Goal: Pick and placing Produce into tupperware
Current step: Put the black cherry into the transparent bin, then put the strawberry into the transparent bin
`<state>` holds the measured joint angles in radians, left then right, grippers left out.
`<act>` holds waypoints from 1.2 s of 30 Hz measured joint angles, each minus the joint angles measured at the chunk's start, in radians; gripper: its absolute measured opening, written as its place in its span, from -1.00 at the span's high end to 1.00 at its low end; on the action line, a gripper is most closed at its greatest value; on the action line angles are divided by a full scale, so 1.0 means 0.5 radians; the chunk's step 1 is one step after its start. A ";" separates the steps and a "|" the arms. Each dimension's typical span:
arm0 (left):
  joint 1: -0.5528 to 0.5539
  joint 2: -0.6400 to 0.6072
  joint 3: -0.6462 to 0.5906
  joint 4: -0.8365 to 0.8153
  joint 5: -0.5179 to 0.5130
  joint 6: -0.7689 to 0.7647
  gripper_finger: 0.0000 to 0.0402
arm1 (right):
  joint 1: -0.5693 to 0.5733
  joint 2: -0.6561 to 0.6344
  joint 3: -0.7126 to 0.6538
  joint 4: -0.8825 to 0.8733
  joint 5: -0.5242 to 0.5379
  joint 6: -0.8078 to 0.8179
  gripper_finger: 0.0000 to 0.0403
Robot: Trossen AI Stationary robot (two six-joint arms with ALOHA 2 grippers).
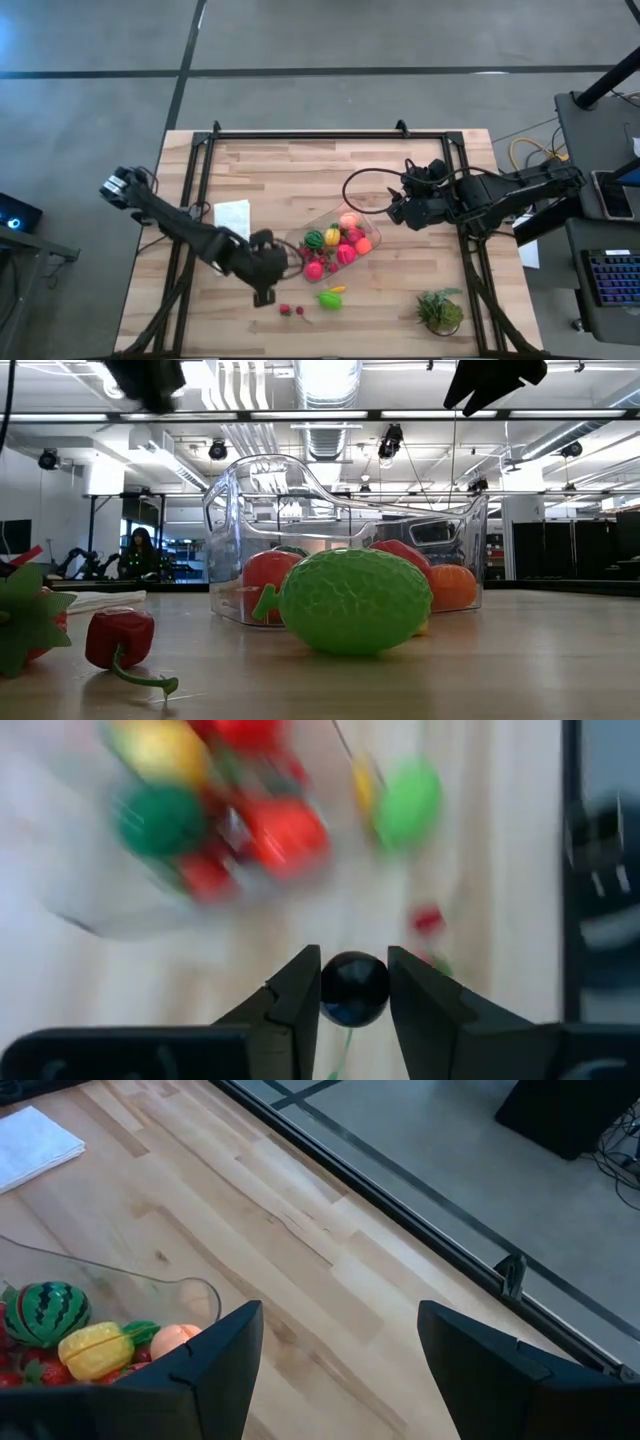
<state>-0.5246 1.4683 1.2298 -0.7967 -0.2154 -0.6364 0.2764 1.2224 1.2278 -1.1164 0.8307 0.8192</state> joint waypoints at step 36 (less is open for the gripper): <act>0.640 0.152 0.052 0.657 0.250 0.017 -0.14 | 0.001 0.000 -0.001 -0.004 -0.043 0.073 -0.28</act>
<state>-0.2046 1.5445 1.2557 -0.4681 -0.0902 -0.6281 0.2768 1.2224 1.2274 -1.1183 0.8089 0.8558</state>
